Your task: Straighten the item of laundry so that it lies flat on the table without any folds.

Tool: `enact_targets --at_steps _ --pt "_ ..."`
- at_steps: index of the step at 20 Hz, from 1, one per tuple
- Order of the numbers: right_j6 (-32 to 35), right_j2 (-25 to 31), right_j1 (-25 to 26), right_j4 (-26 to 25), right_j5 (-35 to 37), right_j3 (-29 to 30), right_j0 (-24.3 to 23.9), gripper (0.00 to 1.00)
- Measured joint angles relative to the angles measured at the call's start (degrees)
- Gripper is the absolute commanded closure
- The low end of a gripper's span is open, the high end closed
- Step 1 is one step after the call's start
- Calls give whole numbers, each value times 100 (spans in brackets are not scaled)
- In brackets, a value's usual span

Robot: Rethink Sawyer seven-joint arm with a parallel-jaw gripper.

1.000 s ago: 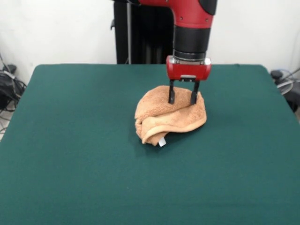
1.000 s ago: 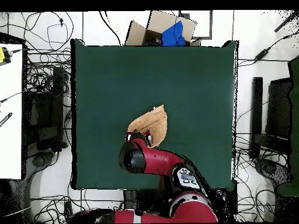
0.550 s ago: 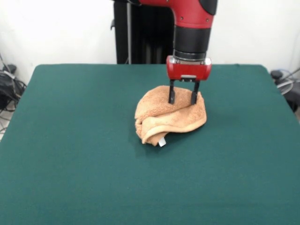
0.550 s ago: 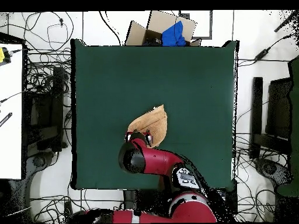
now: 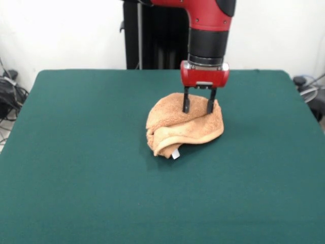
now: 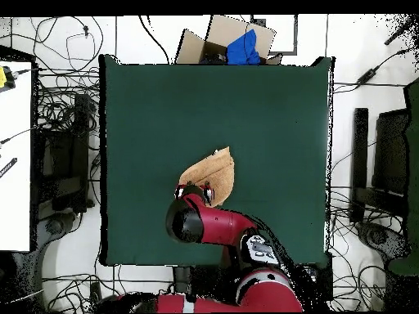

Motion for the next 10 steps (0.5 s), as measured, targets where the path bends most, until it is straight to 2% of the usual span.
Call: enact_targets --at_steps 10 --pt "0 0 45 -1 1 -37 -14 0"
